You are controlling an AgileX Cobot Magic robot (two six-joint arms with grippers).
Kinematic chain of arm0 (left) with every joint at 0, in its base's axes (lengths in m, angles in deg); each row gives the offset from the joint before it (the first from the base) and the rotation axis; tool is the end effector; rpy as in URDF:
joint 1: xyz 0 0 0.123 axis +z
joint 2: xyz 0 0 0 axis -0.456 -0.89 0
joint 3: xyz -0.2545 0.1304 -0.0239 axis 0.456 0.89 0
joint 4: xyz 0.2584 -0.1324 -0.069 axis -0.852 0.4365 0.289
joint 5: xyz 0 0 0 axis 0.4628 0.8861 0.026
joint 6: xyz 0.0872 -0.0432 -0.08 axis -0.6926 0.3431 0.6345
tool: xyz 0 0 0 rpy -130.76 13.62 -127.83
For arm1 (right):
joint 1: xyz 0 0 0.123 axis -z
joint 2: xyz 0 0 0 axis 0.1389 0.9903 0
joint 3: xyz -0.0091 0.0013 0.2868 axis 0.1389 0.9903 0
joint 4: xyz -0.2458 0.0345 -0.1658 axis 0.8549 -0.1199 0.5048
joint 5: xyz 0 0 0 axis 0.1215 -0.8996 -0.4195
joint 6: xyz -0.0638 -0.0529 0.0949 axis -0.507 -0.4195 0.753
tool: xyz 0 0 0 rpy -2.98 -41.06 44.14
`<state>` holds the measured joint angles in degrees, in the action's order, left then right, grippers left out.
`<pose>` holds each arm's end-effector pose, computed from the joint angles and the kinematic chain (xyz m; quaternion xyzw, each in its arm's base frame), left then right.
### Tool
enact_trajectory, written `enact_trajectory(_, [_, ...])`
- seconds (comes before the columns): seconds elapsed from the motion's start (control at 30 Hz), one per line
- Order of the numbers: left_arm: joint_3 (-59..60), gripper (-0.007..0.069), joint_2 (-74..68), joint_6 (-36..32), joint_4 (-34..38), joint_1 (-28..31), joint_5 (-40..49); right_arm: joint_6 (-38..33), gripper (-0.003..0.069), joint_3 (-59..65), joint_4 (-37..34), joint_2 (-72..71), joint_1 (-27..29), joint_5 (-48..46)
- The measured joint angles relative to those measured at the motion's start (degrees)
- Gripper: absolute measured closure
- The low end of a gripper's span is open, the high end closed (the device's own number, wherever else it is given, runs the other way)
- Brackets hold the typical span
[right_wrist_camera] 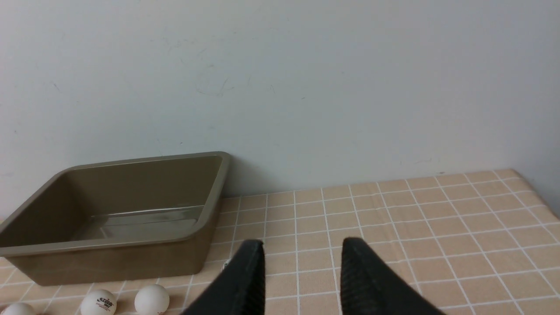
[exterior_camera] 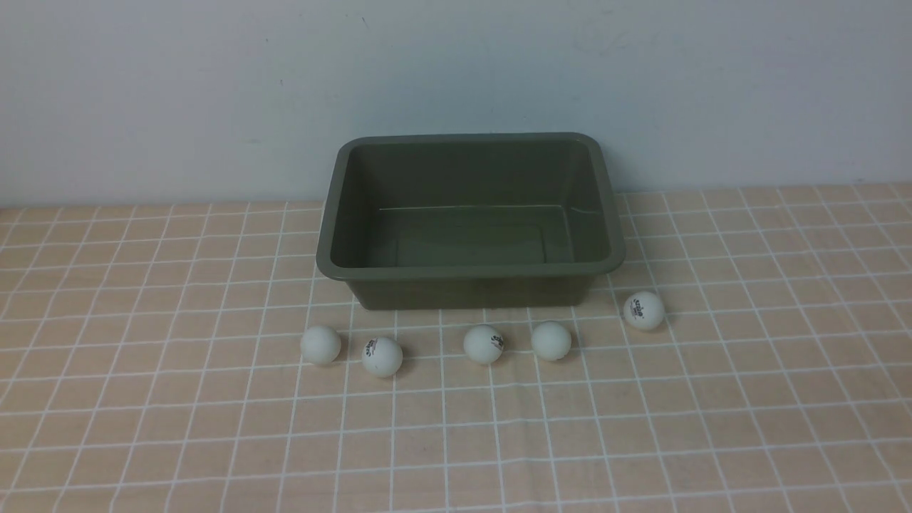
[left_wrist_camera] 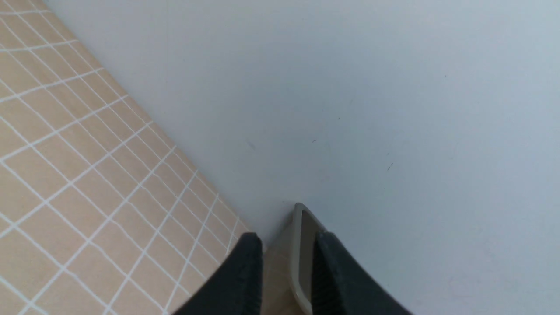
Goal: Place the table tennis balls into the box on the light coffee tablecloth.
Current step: 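Reach for and grasp a ping pong ball on the table beside the basket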
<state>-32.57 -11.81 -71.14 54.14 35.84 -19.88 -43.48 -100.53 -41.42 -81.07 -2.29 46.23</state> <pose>0.1361 0.0160 0.2016 -0.3571 0.5936 -0.2988 0.6564 0.0825 0.0105 0.3072 0.0487 0.7695 0.0728 0.6326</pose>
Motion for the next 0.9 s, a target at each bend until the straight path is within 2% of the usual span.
enact_trajectory(0.33, [0.0,0.0505,0.0,-3.3,1.5,0.0,4.2,0.0,0.0428,0.0,0.0,0.0,0.0,0.0])
enact_trajectory(0.47, [0.0,0.0505,0.0,-7.0,1.5,0.0,4.8,0.0,0.0428,0.0,0.0,0.0,0.0,-0.2])
enact_trajectory(0.57, [-0.4,0.0505,0.0,-12.1,1.4,0.0,6.8,0.0,0.0428,0.0,0.0,0.0,0.0,-0.5])
enact_trajectory(0.67, [-3.8,0.0505,0.0,-22.2,1.1,0.0,10.5,0.0,0.0428,0.0,0.0,0.0,0.0,-0.8])
enact_trajectory(0.7, [-4.4,0.0505,0.0,-22.8,1.1,0.0,10.7,0.1,0.0428,0.0,0.0,0.0,0.0,-0.9])
enact_trajectory(0.8, [-9.7,0.0505,0.0,-33.2,1.1,0.0,14.1,0.1,0.0428,0.0,0.0,0.0,0.0,-1.1])
enact_trajectory(0.9, [-13.1,0.0505,-0.2,-37.9,1.1,0.0,17.9,0.1,0.0428,0.0,0.0,0.0,0.0,-1.1])
